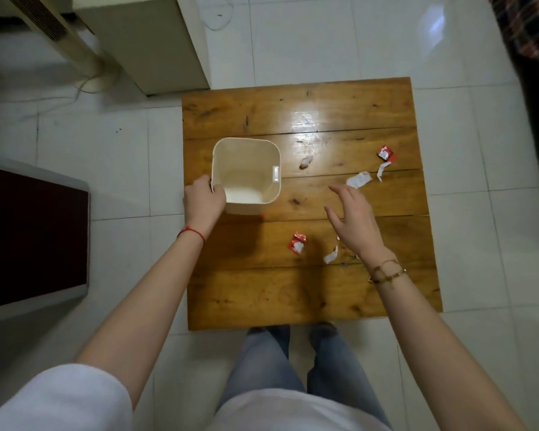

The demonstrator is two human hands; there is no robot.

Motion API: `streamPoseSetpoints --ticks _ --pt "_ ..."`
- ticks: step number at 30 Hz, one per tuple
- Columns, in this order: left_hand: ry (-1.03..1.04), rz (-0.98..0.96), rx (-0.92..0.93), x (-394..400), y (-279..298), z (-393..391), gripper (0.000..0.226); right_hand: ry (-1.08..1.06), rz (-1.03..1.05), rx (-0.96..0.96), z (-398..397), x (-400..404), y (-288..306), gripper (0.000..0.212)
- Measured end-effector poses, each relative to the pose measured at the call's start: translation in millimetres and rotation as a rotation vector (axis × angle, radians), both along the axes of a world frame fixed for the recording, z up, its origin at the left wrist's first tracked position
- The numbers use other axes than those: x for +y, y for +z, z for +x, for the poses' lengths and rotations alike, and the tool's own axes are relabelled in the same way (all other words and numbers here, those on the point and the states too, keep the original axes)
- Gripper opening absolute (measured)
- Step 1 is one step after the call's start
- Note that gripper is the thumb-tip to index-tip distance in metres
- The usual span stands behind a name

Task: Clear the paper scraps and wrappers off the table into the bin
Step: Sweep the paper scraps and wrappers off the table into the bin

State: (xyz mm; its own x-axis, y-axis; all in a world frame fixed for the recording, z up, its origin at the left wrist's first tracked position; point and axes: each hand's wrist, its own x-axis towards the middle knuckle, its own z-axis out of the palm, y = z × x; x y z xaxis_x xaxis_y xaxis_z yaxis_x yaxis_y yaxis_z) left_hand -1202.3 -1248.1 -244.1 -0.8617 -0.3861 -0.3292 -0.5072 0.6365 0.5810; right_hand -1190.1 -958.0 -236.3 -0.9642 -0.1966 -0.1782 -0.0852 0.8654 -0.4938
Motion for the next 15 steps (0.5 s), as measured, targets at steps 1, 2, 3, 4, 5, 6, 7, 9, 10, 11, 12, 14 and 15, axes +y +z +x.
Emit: streamPoseSetpoints --ticks 1,2,3,4,5,6,7,9,10,11,12,14,15 --pt "-0.009 0.005 0.000 9.7 3.4 15.5 0.023 0.000 -0.001 -0.002 10.8 8.3 1.3 0.041" --pt "-0.017 0.017 -0.003 19.7 6.6 31.4 0.025 -0.004 -0.003 -0.007 21.8 17.0 2.4 0.041" --pt "-0.019 0.032 -0.007 29.9 9.5 47.7 0.027 -0.013 -0.009 -0.012 32.8 26.6 3.4 0.041" --pt "-0.016 0.046 -0.012 40.4 11.7 63.8 0.029 -0.025 -0.019 -0.018 43.2 37.1 4.2 0.041" --pt "-0.009 0.058 -0.018 51.2 13.5 79.7 0.030 -0.034 -0.031 -0.022 52.9 47.9 4.5 0.041" --pt "0.001 0.065 -0.021 62.4 15.2 96.4 0.031 -0.035 -0.038 -0.029 62.5 59.4 4.5 0.041" --pt "0.011 0.070 -0.021 73.7 16.6 113.7 0.031 -0.030 -0.041 -0.036 72.0 70.7 3.6 0.042" --pt "0.028 0.088 -0.025 96.7 18.7 147.9 0.030 -0.015 -0.041 -0.050 88.2 91.8 0.3 0.043" --pt "0.037 0.100 -0.034 108.6 19.9 164.2 0.030 -0.013 -0.039 -0.052 95.0 101.8 -1.8 0.043" --pt "0.049 0.107 -0.043 120.7 20.8 179.4 0.029 -0.012 -0.035 -0.049 101.2 111.0 -4.0 0.043" --pt "0.065 0.107 -0.050 132.8 21.2 193.7 0.029 -0.010 -0.031 -0.043 106.7 119.7 -6.3 0.043" --pt "0.104 0.088 -0.059 156.9 20.8 220.1 0.028 0.003 -0.033 -0.025 115.6 135.4 -11.8 0.042" --pt "0.129 0.083 -0.062 169.0 20.0 232.5 0.028 0.011 -0.037 -0.019 118.8 141.8 -15.3 0.042"
